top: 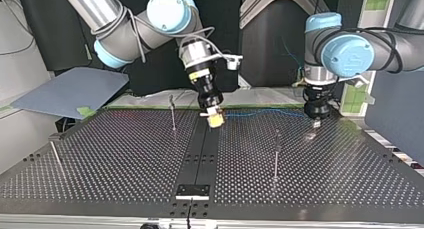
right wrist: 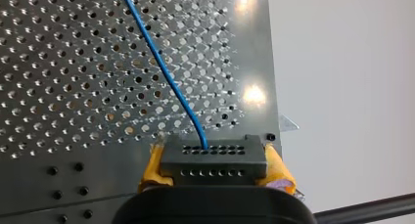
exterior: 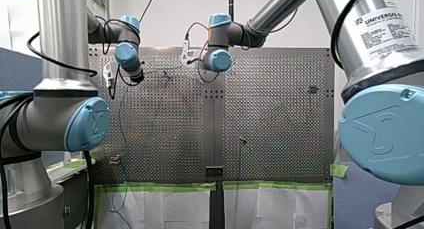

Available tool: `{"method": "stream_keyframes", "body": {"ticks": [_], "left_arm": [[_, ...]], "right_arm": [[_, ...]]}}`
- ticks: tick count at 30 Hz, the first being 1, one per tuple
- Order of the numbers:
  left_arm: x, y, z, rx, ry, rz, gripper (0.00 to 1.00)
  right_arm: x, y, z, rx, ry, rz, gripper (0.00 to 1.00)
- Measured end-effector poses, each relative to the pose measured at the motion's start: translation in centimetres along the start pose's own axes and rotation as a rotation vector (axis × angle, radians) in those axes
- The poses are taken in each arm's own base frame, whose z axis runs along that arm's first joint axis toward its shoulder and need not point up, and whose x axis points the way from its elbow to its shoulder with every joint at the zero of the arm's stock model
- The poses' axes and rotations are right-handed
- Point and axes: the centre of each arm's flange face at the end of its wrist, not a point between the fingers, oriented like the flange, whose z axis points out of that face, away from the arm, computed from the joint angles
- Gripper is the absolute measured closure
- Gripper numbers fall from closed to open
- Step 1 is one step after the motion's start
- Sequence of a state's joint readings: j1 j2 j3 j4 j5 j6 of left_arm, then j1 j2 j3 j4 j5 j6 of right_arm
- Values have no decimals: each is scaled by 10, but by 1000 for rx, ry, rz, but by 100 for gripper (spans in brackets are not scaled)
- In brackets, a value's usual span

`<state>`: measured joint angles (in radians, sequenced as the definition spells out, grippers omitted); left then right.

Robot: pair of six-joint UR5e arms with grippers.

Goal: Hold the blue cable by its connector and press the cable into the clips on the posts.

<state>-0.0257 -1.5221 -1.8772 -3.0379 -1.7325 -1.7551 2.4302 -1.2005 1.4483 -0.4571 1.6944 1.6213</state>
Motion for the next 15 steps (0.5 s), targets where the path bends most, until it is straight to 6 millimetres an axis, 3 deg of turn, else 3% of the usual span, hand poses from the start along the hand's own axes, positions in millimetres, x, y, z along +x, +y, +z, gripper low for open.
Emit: {"method": "stream_keyframes", "body": {"ticks": [7, 15], "left_arm": [[-10, -17, -7, 20, -4, 30, 100], [6, -23, -11, -4, 61, 91, 100]], "right_arm": [[-4, 9, 6, -19, -11, 7, 100], [-18, 20, 13, -36, -28, 13, 100]]}}
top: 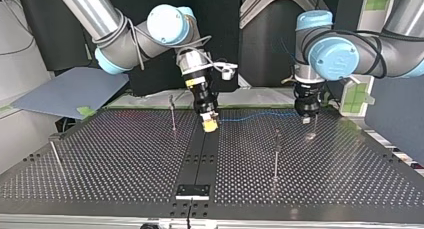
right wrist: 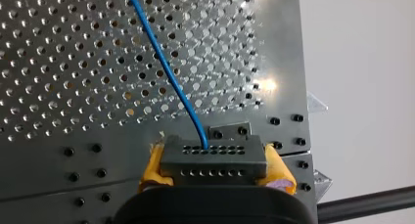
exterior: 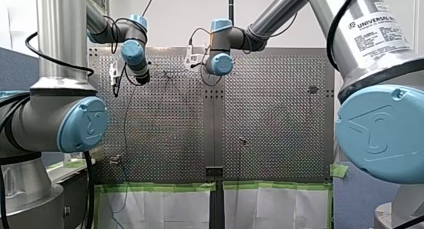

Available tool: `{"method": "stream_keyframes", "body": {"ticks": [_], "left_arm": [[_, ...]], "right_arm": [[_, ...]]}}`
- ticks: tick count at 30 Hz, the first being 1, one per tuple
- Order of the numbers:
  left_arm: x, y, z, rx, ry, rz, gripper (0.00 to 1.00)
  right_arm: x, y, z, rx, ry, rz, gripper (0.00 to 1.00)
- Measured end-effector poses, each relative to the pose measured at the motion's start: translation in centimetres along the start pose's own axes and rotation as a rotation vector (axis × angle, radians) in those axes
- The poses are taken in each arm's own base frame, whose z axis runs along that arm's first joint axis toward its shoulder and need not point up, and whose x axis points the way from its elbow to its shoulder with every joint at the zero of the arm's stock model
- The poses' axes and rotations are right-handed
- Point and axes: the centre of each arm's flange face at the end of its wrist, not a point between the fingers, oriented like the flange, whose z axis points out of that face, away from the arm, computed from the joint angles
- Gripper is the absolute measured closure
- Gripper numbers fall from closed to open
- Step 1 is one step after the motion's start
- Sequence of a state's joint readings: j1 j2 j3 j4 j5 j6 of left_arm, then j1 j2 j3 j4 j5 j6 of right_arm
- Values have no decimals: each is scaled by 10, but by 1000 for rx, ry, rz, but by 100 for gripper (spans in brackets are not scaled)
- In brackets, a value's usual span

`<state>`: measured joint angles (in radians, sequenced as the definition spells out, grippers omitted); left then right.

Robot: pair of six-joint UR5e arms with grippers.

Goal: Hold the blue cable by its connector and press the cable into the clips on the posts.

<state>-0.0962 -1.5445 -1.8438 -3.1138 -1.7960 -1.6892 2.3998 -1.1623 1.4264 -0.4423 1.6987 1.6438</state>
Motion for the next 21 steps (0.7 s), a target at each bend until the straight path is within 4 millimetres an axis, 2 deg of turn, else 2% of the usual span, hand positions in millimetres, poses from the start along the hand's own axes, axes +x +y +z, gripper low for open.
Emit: {"method": "stream_keyframes", "body": {"ticks": [12, 21], "left_arm": [[-8, 1, -3, -14, -38, 12, 100], [2, 2, 9, -6, -14, 8, 100]], "right_arm": [[-1, 22, 8, -27, 3, 13, 100], [-9, 32, 16, -41, -1, 17, 100]]}}
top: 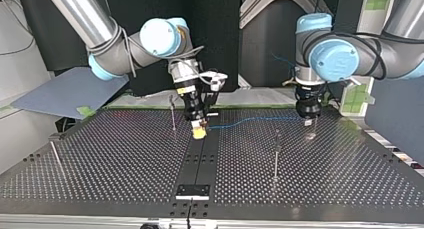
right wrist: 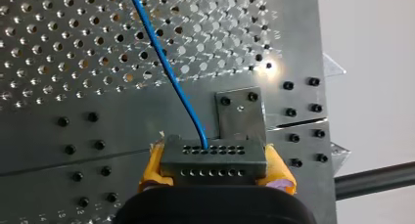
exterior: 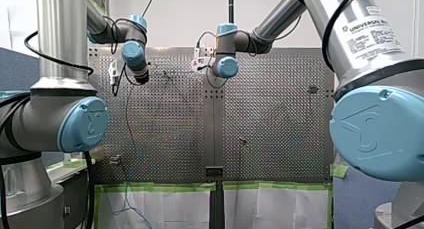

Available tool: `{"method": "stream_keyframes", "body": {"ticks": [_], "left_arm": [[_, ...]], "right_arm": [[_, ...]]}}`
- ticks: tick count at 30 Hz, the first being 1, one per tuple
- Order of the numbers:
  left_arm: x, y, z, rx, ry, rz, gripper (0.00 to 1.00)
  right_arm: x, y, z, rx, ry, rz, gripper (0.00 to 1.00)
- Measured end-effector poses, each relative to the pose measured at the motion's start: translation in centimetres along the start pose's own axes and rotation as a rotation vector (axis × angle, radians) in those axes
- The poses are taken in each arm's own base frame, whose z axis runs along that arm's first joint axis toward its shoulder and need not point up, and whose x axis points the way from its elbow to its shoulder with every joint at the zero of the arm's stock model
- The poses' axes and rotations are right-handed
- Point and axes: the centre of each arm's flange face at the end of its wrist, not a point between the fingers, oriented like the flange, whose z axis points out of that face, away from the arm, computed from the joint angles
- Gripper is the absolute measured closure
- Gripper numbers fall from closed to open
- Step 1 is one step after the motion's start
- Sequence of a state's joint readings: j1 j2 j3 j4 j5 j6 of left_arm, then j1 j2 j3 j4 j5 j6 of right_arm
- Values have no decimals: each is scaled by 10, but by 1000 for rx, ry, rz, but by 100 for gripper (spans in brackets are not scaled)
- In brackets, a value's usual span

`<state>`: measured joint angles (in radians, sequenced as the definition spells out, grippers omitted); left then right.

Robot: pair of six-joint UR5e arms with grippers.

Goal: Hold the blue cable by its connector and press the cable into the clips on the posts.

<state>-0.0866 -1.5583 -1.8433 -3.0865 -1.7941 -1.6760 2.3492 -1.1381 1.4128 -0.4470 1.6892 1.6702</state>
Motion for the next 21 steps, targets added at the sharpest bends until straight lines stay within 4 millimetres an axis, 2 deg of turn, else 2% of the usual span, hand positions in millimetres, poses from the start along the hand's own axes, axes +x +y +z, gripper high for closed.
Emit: {"method": "stream_keyframes", "body": {"ticks": [14, 21], "left_arm": [[-17, -5, 11, 26, -53, -24, 100], [-23, -12, 24, 43, -83, -56, 100]], "right_arm": [[0, 3, 9, -4, 10, 1, 100], [-6, 9, 14, -14, 7, -1, 100]]}}
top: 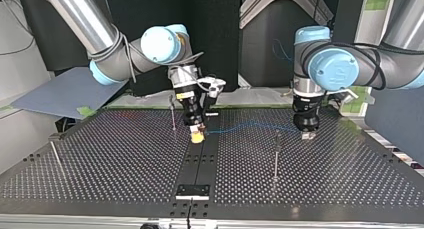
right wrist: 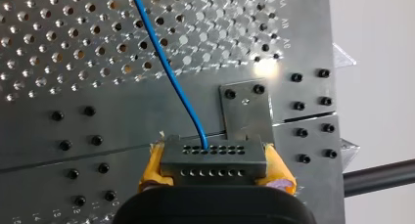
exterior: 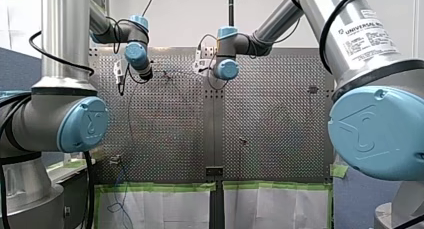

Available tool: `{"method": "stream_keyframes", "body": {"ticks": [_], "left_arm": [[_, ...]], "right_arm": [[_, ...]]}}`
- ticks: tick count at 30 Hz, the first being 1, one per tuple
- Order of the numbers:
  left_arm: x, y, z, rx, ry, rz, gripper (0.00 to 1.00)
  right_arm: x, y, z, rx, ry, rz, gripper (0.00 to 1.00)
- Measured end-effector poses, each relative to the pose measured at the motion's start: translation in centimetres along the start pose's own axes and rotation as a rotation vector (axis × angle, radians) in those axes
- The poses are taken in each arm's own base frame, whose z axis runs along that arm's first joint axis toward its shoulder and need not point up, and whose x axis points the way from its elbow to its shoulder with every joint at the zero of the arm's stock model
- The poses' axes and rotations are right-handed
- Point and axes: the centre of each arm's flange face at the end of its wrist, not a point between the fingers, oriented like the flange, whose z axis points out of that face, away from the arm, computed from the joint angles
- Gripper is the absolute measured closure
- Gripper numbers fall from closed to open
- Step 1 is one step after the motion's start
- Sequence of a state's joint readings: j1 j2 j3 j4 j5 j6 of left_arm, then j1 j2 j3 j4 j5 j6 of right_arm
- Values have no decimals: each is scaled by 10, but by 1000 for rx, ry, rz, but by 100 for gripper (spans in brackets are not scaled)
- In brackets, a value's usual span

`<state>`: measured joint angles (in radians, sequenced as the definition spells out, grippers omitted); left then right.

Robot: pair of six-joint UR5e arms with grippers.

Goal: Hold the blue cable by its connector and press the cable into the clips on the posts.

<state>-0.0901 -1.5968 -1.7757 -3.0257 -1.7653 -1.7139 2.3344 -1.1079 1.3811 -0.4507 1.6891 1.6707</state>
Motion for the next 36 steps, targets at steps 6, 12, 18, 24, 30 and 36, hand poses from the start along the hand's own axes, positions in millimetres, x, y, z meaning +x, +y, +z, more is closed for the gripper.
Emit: {"method": "stream_keyframes", "body": {"ticks": [6, 12, 18, 24, 30, 36], "left_arm": [[-10, -5, 12, 7, -26, -28, 100], [0, -6, 23, 3, -6, -30, 100], [5, -7, 20, 0, 24, -14, 100], [-2, -10, 11, 6, 24, 3, 100], [-25, -16, -7, 24, -24, 2, 100], [-39, -21, -19, 39, -56, 17, 100]], "right_arm": [[-5, 3, 3, -4, -3, -1, 100], [-7, 9, 15, -10, 5, -2, 100], [-7, 11, 17, -12, 6, -3, 100], [-8, 8, 17, -8, 5, -5, 100], [-9, 2, 15, 7, 2, -7, 100], [-9, -3, 13, 15, -1, -8, 100]]}}
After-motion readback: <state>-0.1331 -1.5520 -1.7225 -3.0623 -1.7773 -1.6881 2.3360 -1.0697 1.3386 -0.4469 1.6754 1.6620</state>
